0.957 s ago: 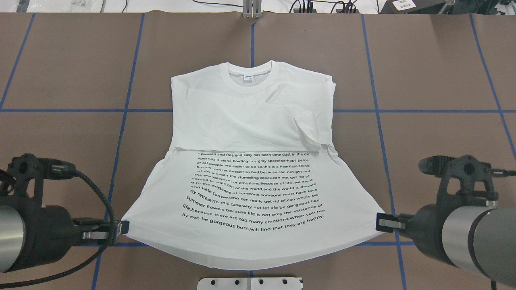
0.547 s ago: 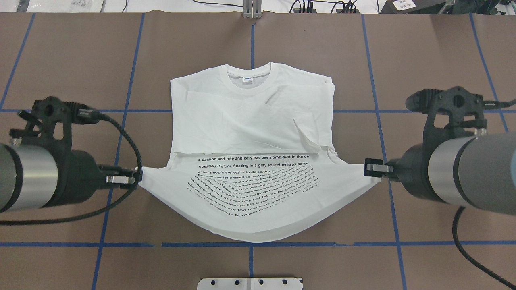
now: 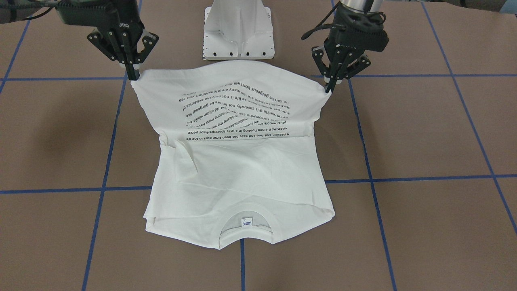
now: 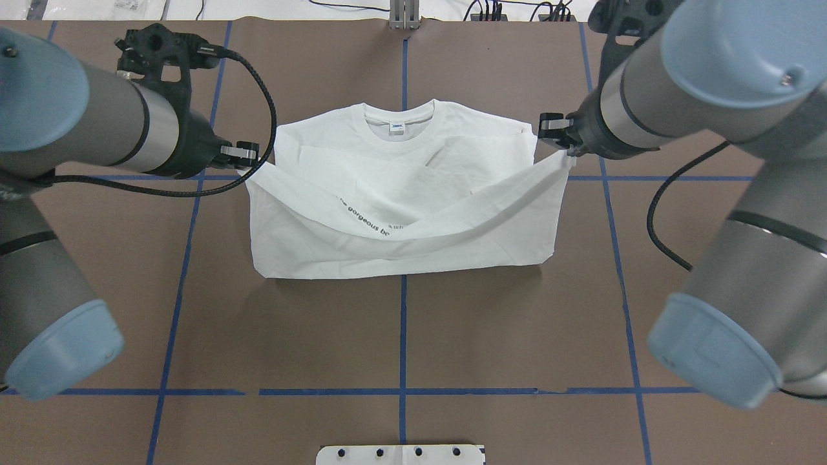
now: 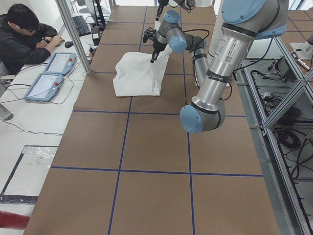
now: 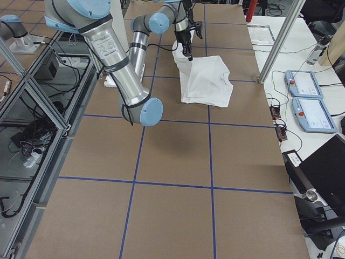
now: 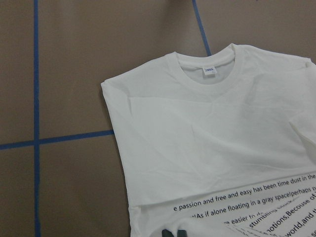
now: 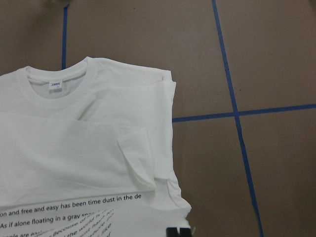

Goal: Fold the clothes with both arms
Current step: 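Lift the hem with both grippers and fold it toward the collar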

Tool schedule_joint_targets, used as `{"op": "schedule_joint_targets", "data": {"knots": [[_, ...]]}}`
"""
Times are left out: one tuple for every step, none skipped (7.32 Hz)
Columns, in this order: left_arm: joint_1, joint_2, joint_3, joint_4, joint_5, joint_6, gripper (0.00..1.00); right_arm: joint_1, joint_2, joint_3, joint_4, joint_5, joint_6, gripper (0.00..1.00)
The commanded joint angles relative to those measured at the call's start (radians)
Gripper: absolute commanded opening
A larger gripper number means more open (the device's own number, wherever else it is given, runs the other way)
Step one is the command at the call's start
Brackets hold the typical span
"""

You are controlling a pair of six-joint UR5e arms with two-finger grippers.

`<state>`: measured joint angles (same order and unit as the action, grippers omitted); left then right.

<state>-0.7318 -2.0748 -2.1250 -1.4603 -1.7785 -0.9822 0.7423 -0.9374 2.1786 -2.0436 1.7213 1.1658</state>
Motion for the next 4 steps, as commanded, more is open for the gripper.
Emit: {"op": "schedule_joint_targets", "data": {"knots": [[-0.034, -0.027, 0.196, -0.175, 0.004, 0.008, 0.0, 0.06, 0.023, -0.21, 0.164, -0.002, -0.053, 0.0], [-0.047, -0.044, 0.295, -0.258, 0.005, 0.01, 0.0, 0.075, 0.057, -0.29, 0.171, -0.005, -0.083, 0.0], [-0.052, -0.068, 0.398, -0.349, 0.007, 0.01, 0.0, 0.078, 0.084, -0.387, 0.234, -0.008, -0.083, 0.0], [-0.06, -0.089, 0.475, -0.401, 0.008, 0.01, 0.0, 0.078, 0.089, -0.481, 0.329, -0.009, -0.081, 0.0]]}}
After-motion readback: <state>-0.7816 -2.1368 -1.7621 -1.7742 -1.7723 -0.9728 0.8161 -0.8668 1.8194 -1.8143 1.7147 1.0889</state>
